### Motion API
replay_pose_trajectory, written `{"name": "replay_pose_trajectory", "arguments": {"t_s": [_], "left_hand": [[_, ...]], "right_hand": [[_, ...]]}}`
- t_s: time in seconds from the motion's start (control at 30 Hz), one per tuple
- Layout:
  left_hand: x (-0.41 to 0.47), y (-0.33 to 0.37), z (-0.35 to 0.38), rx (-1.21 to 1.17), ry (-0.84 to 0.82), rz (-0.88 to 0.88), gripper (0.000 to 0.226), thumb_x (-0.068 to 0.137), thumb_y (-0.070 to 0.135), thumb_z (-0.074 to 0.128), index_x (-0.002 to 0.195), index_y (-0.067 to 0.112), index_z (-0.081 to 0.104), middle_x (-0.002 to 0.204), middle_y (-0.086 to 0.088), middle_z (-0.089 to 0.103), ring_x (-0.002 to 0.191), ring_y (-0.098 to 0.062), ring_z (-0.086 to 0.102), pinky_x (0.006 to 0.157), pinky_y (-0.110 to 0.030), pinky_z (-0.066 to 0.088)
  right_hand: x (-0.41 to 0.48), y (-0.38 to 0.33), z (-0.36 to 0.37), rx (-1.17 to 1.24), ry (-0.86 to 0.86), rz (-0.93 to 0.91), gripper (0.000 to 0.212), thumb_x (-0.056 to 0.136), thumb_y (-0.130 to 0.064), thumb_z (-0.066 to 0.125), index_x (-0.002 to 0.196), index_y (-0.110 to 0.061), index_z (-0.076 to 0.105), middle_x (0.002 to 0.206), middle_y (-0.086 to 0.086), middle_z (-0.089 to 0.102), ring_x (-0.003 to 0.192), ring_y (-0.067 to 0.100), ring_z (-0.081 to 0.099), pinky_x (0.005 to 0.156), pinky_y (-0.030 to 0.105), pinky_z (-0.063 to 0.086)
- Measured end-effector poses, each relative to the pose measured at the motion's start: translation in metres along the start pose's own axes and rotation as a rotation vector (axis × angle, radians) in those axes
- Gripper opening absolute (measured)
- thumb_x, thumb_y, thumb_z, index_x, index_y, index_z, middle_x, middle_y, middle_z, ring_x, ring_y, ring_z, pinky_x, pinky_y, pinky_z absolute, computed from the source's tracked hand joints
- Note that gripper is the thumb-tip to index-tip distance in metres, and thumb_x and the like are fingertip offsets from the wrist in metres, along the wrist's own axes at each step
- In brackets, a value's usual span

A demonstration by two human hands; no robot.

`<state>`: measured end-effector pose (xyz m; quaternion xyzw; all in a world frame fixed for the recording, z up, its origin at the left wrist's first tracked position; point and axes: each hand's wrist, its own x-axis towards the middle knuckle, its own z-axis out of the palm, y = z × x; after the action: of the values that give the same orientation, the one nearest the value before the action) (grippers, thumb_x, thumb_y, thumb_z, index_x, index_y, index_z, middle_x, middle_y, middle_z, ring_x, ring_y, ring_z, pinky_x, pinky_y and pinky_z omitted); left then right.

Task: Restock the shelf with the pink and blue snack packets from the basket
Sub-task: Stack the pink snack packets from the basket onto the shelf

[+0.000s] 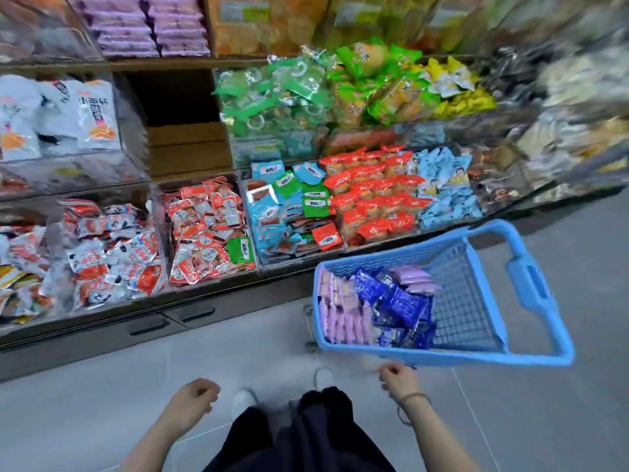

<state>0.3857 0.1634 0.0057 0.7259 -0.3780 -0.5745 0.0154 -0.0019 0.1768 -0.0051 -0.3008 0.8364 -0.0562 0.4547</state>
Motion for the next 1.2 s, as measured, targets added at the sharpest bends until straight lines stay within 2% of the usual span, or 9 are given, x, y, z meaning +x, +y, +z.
{"name": "replay_pose_trajectory", "arguments": {"t_s": [0.1, 0.27, 0.37, 0.47, 0.6, 0.77, 0.97, 1.07, 1.2], "left_hand": [[0.007, 0.022, 0.029, 0.053, -0.012, 0.062, 0.013, 0.095, 0.013, 0.052, 0.087, 0.01, 0.062, 0.096, -0.008, 0.064, 0.081, -0.021, 0.063, 0.055, -0.021, 0.042], [0.012, 0.065, 0.093, 0.139, 0.015, 0.128, 0.015, 0.094, 0.006, 0.051, 0.084, 0.007, 0.062, 0.095, -0.009, 0.061, 0.09, -0.026, 0.058, 0.088, -0.034, 0.045], [0.016, 0.093, 0.134, 0.107, 0.064, 0.14, 0.012, 0.093, 0.007, 0.053, 0.085, 0.01, 0.061, 0.094, -0.008, 0.063, 0.089, -0.025, 0.06, 0.081, -0.03, 0.044], [0.025, 0.112, 0.172, 0.135, 0.096, 0.153, 0.005, 0.092, 0.009, 0.056, 0.096, 0.01, 0.06, 0.102, -0.009, 0.066, 0.084, -0.02, 0.057, 0.076, -0.024, 0.038], [0.047, 0.126, 0.207, 0.101, 0.093, 0.074, 0.024, 0.09, 0.012, 0.059, 0.113, 0.005, 0.059, 0.113, -0.01, 0.063, 0.096, -0.026, 0.062, 0.091, -0.031, 0.045], [0.07, 0.144, 0.227, 0.218, 0.117, 0.06, 0.057, 0.091, 0.02, 0.059, 0.141, 0.006, 0.037, 0.141, -0.016, 0.044, 0.131, -0.028, 0.042, 0.107, -0.029, 0.03], [0.098, 0.158, 0.244, 0.176, 0.147, 0.102, 0.058, 0.088, 0.009, 0.059, 0.142, 0.006, 0.037, 0.144, -0.016, 0.04, 0.135, -0.03, 0.036, 0.11, -0.035, 0.03], [0.105, 0.156, 0.25, 0.168, 0.202, 0.07, 0.059, 0.09, 0.01, 0.059, 0.143, 0.004, 0.035, 0.148, -0.019, 0.036, 0.139, -0.03, 0.032, 0.111, -0.032, 0.027], [0.103, 0.147, 0.251, 0.179, 0.243, 0.099, 0.058, 0.092, 0.017, 0.06, 0.144, 0.012, 0.036, 0.152, -0.013, 0.032, 0.142, -0.025, 0.029, 0.111, -0.029, 0.026]], "right_hand": [[0.019, 0.009, -0.037, -0.001, 0.036, 0.001, 0.019, 0.087, -0.007, 0.053, 0.069, -0.012, 0.056, 0.076, 0.013, 0.056, 0.074, 0.023, 0.052, 0.066, 0.029, 0.04], [0.054, 0.014, -0.101, -0.193, 0.034, -0.123, 0.016, 0.089, -0.01, 0.052, 0.073, -0.008, 0.057, 0.082, 0.017, 0.058, 0.077, 0.018, 0.048, 0.071, 0.033, 0.042], [0.083, 0.012, -0.139, -0.265, 0.028, -0.201, 0.019, 0.089, -0.012, 0.052, 0.077, -0.005, 0.064, 0.083, 0.019, 0.063, 0.077, 0.018, 0.052, 0.073, 0.032, 0.043], [0.118, 0.008, -0.171, -0.316, 0.013, -0.245, 0.019, 0.088, -0.013, 0.056, 0.099, -0.002, 0.066, 0.1, 0.018, 0.068, 0.09, 0.024, 0.061, 0.077, 0.028, 0.042], [0.165, 0.0, -0.199, -0.563, -0.051, -0.348, 0.032, 0.087, -0.016, 0.056, 0.118, -0.007, 0.056, 0.119, 0.015, 0.06, 0.106, 0.027, 0.059, 0.086, 0.03, 0.046], [0.222, -0.017, -0.201, -0.881, -0.023, -0.472, 0.064, 0.086, -0.021, 0.059, 0.142, -0.015, 0.028, 0.143, 0.009, 0.032, 0.13, 0.027, 0.037, 0.102, 0.036, 0.04], [0.28, -0.027, -0.169, -1.18, -0.014, -0.503, 0.102, 0.08, -0.009, 0.066, 0.148, -0.019, -0.01, 0.157, 0.007, -0.008, 0.144, 0.031, 0.004, 0.114, 0.047, 0.022], [0.303, -0.026, -0.154, -1.248, -0.024, -0.494, 0.101, 0.084, -0.005, 0.06, 0.146, -0.018, -0.019, 0.157, 0.007, -0.013, 0.145, 0.03, -0.001, 0.115, 0.05, 0.02], [0.319, -0.026, -0.141, -1.215, -0.003, -0.476, 0.092, 0.086, -0.004, 0.056, 0.149, -0.021, -0.009, 0.158, 0.003, -0.004, 0.144, 0.031, 0.002, 0.107, 0.051, 0.032]]}}
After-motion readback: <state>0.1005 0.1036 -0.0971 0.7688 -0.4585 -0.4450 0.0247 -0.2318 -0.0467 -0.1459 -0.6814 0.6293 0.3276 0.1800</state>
